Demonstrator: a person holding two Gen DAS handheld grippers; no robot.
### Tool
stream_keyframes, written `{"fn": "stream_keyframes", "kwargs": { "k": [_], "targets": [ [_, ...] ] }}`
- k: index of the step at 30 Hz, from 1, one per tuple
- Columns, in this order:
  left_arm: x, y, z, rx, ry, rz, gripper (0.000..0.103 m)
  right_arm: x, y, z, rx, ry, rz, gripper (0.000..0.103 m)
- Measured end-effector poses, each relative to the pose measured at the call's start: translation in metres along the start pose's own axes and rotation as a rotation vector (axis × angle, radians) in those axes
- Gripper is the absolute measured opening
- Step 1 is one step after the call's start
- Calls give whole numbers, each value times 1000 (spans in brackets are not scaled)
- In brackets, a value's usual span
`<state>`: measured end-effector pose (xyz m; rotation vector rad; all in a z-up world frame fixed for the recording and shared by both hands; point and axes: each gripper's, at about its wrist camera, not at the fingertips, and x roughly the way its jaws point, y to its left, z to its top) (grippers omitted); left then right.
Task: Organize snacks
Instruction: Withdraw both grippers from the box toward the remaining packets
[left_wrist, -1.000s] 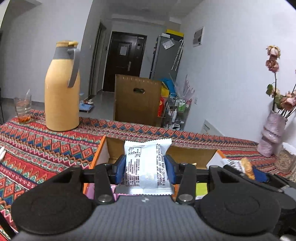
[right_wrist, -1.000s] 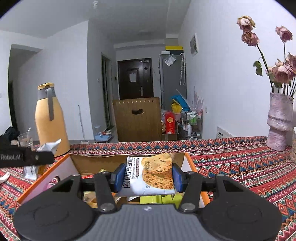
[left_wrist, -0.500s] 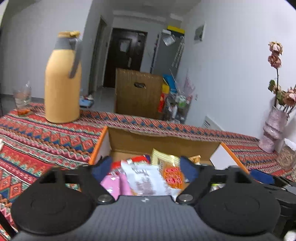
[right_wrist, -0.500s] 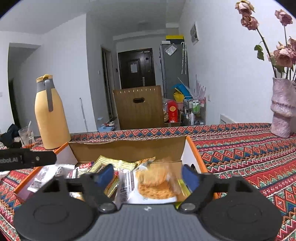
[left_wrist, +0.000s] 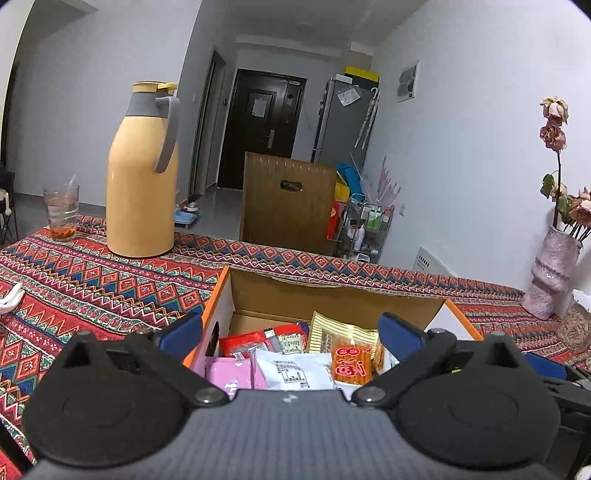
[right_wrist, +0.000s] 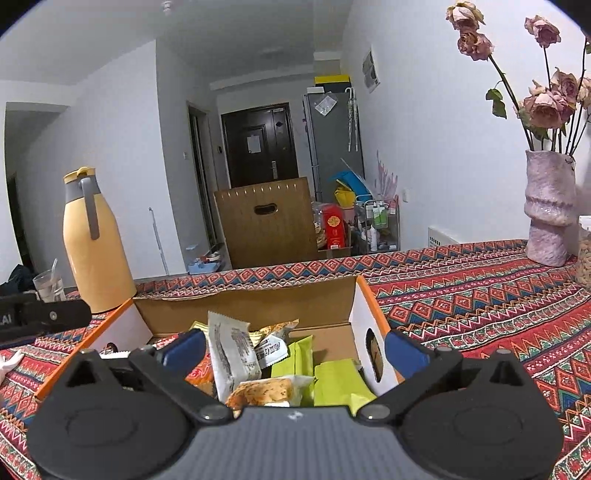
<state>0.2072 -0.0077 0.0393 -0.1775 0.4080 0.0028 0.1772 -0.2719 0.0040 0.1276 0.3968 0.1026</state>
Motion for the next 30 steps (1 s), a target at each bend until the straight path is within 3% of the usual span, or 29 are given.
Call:
{"fn": "stream_keyframes", "kwargs": {
  "k": [7,15,30],
  "targets": [
    [-16,-2,14,-18,3,26,103,-12,4,9,-19,-7,-16,103],
    [-45,4,15,-11,7,-2,103,-48,11,7,-52,1,2,103],
    [-81,39,-29,35,123,-17,103,-90,34,-46,-117,136,61,103]
  ]
}}
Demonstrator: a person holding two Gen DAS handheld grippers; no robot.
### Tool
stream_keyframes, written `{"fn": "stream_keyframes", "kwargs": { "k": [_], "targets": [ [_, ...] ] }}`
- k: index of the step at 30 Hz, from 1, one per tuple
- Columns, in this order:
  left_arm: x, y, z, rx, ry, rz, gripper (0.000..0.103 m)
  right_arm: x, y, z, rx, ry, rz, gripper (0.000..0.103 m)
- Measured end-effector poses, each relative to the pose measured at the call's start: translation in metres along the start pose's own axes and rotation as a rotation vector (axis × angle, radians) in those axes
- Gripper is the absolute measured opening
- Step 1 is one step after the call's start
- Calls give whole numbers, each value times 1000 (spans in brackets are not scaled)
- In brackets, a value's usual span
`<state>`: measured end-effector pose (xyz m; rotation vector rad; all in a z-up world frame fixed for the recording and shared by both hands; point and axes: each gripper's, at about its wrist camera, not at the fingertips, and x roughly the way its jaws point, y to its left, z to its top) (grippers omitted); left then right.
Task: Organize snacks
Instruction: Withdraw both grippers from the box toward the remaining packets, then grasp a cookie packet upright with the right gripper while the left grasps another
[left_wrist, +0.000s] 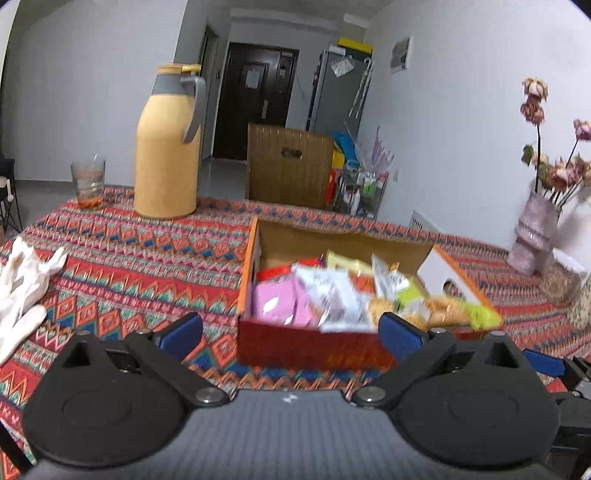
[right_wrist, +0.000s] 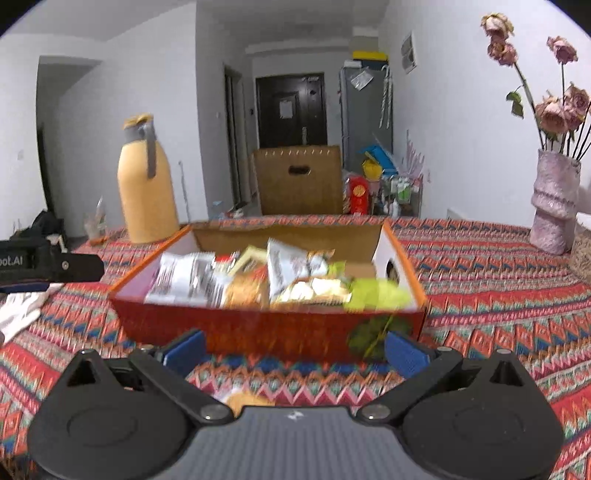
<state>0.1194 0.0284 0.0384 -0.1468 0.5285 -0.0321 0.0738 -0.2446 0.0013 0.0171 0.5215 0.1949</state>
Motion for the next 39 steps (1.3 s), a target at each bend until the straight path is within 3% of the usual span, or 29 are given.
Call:
{"fn": "stream_keyframes", "kwargs": {
  "k": [11,19,31,33,36,38,39],
  "targets": [
    [11,17,-40,21,73,2,103,11,10,-37,-37,133,19,103],
    [13,19,-46,13,72,-9,103,32,21,-31,-103,170,44,103],
    [18,27,-47,-31,94,-21,103,68,25,-15,-101,200,93,103],
    [18,27,-47,-36,94,-22,103,74,25,-14,-92,207,97,100],
    [18,28,-47,-42,94,-23,103,81,21,-13,-55,218,109,86],
    [19,29,-47,-44,97,-23,103,85,17,-13,-23,227,119,64],
    [19,29,-47,-45,99,-24,103,85,15,-13,-12,228,120,60]
  ]
}}
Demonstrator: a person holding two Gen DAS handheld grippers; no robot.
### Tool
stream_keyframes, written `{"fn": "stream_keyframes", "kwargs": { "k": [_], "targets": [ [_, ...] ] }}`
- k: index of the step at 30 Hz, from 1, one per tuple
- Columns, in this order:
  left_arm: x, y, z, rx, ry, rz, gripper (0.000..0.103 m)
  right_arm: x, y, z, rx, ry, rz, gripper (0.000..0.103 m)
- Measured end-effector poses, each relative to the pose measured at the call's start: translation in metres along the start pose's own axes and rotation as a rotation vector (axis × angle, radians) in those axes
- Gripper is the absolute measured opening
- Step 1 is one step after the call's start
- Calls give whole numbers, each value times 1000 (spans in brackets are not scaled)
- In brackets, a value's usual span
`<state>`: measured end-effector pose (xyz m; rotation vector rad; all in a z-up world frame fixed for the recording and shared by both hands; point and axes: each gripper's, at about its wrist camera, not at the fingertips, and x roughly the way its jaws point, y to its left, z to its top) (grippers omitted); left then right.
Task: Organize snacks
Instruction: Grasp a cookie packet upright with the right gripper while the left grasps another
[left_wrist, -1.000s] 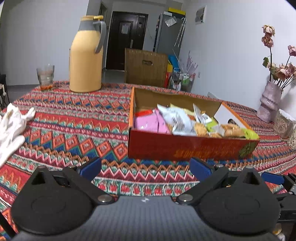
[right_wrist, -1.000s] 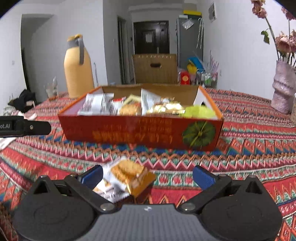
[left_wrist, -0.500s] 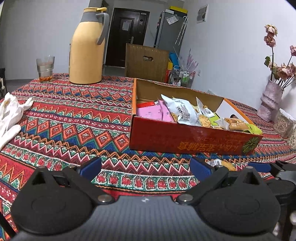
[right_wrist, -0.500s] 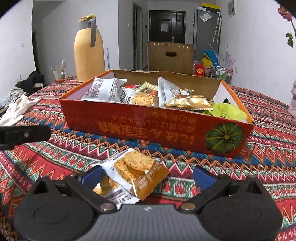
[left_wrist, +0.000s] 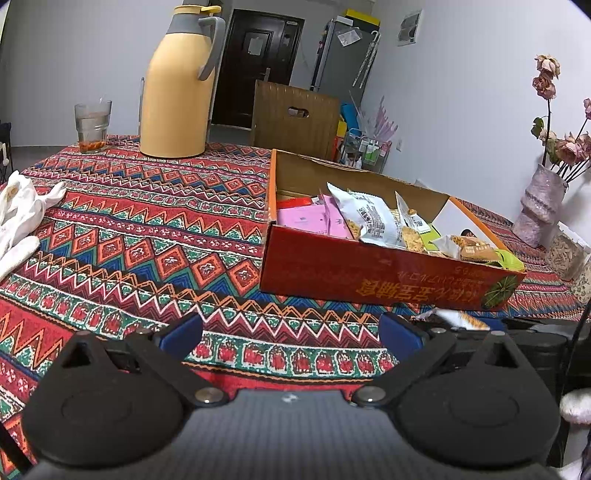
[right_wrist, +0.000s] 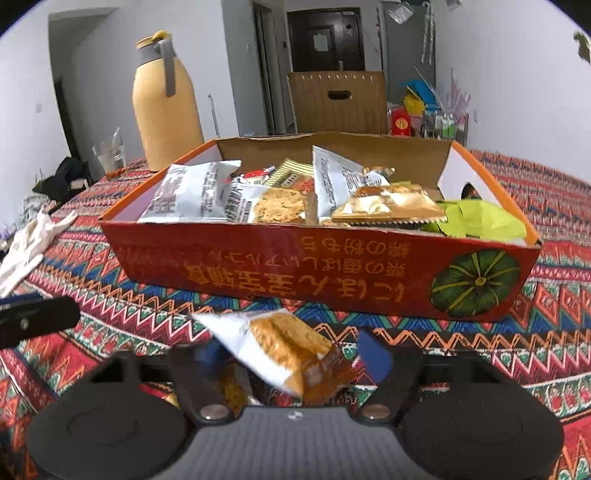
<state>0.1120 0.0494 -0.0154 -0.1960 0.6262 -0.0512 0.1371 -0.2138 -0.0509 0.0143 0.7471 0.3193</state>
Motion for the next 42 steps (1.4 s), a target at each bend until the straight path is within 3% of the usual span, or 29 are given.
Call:
{"fn": "stream_keyframes", "kwargs": {
  "k": [2,5,12,22,34,42],
  "targets": [
    [1,0,0,-1,2,-2,103,0,-4,1,12,-5,4,41],
    [1,0,-1,-3,4,-3,103,0,-8,2,27,-10,19,20],
    [1,1,-1,-5,6,-3,103,-14,-2,-3,-5,-57,24,14],
    [4,-3,-1,5,27,3,103,-70,-12,-24,-4,-178,-38,14],
    [-2,-65,0,155,79,-64,103,-118,-47,-61,52,-231,-127,14],
    [7,-103,-7,236,149,-117,103,-119,-66,-75,119,-246,-148,14]
  ]
}}
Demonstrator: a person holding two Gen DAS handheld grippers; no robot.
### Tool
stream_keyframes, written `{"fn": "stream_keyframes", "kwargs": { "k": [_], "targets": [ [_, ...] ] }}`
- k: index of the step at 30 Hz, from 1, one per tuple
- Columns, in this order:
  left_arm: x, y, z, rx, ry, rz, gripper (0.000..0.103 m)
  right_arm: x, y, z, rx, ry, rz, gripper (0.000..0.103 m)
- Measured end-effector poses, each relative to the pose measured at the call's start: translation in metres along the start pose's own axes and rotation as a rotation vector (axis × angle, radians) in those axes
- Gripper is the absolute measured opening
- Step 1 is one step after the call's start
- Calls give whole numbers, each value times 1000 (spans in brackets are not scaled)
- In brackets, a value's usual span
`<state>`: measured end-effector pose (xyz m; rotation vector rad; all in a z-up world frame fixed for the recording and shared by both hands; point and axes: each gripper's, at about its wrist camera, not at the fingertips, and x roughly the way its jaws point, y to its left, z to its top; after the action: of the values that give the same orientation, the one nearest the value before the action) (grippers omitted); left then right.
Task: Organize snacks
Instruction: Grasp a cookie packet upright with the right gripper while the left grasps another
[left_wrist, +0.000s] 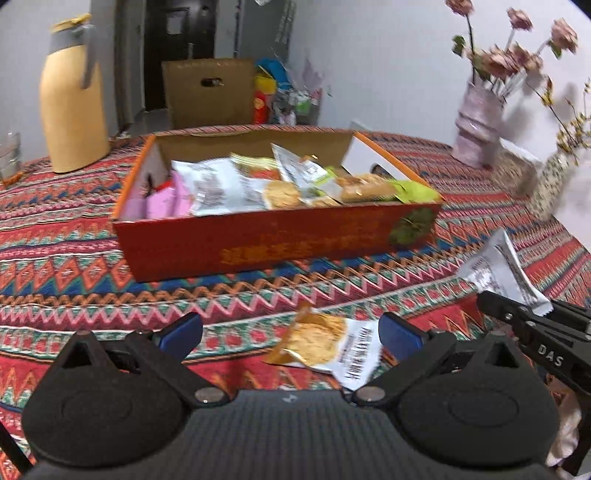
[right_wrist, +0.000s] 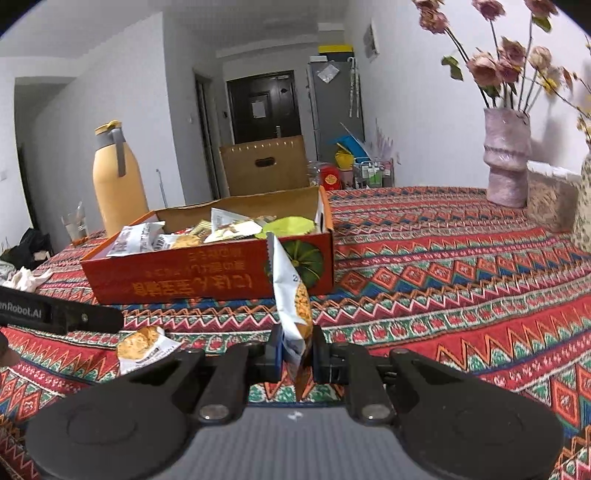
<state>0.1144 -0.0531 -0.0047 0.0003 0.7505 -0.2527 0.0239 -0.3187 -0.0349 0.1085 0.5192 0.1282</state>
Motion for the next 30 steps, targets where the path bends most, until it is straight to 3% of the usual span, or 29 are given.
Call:
{"fn": "stream_keyframes", "kwargs": {
  "k": [8,19,24,30],
  "targets": [
    [24,-24,1,58,68,-22,103,5,-8,-7,33,-2,13,14],
    [54,-31,-4,38,138,-3,102,4,-11,-8,56,-6,43,14],
    [49,-33,-6,50,120,-12,80,4,-11,-7,56,-4,42,14],
    [38,-33,-10,45,93,-41,61,4,-9,-8,48,-6,36,14]
  ]
}}
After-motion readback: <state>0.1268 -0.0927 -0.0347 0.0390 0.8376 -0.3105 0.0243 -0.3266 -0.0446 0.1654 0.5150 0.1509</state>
